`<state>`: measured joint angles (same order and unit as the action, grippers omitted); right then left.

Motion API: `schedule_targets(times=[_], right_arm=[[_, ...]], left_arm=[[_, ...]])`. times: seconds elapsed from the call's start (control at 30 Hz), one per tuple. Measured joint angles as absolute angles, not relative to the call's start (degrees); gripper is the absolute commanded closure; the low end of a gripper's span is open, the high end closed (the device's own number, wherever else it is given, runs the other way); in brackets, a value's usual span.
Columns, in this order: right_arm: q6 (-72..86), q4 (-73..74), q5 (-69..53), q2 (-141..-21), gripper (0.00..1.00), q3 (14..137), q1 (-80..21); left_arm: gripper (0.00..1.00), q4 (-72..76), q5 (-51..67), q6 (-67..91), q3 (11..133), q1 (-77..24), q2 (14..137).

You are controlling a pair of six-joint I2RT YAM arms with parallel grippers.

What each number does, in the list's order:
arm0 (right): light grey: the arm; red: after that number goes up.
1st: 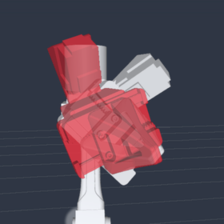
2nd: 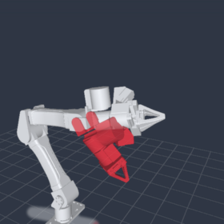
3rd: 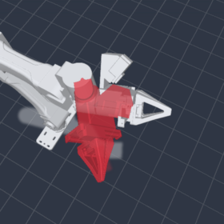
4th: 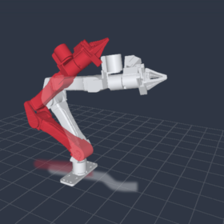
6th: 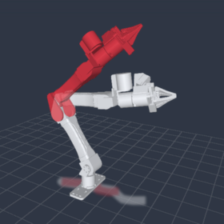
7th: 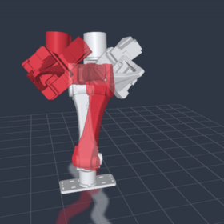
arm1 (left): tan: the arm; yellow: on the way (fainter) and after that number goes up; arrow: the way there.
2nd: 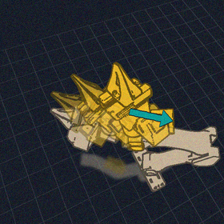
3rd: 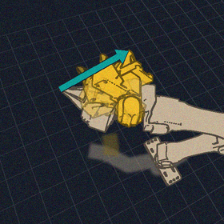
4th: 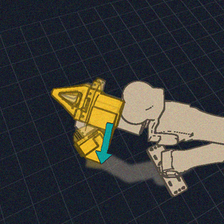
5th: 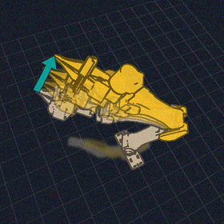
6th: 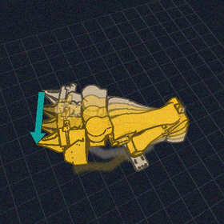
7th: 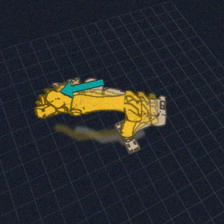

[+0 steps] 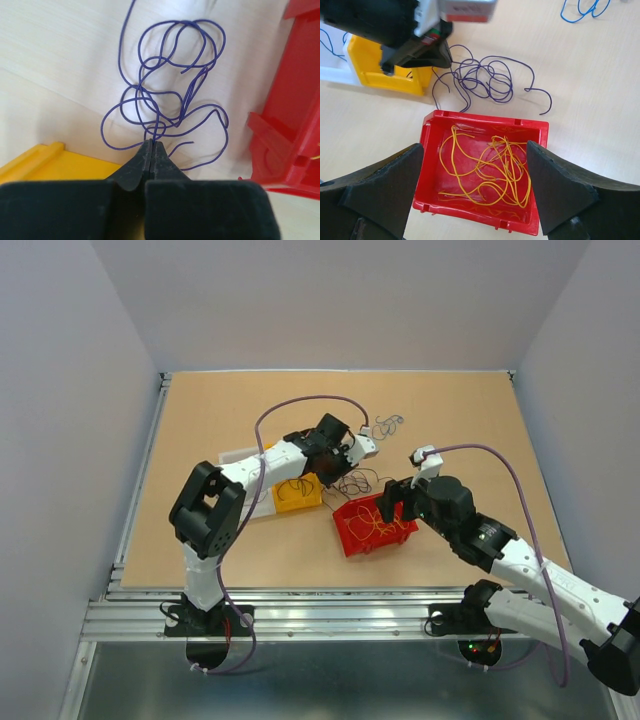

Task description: Untangle the cables

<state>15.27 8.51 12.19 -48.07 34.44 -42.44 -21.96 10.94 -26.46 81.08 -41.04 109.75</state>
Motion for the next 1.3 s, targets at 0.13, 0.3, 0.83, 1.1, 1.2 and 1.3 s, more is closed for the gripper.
schedule_targets(times=[0.13, 0.3, 0.83, 1.1, 1.2, 1.3], right_arm=[[15.3, 8.5, 12.7, -48.1, 0.12, 34.4, -42.4], [15.3, 8.5, 13.2, -47.8, 0.12, 34.3, -42.4], [15.1, 8.0, 13.5, -48.7, 0.12, 34.3, -42.4], [11.2, -1.8, 11.4, -54.5, 0.13, 34.3, -42.4], [9.6, -8.5, 10.0, -58.7, 0.11, 34.3, -42.4], [8.0, -16.4, 8.1, -64.8, 0.09, 34.3, -42.4]], left_arm=[[1.0, -18.6, 11.9, -25.3, 77.5, -39.9, 103.6], [1.0, -9.6, 17.1, -20.8, 72.8, -32.2, 89.5], [1.0, 18.2, 15.9, -8.4, 49.5, -19.4, 53.1], [1.0, 16.3, 18.3, -7.8, 57.9, -19.2, 51.0], [1.0, 13.6, 20.6, -7.8, 66.3, -19.2, 54.6], [1.0, 11.5, 21.0, -7.9, 74.3, -19.2, 58.5]])
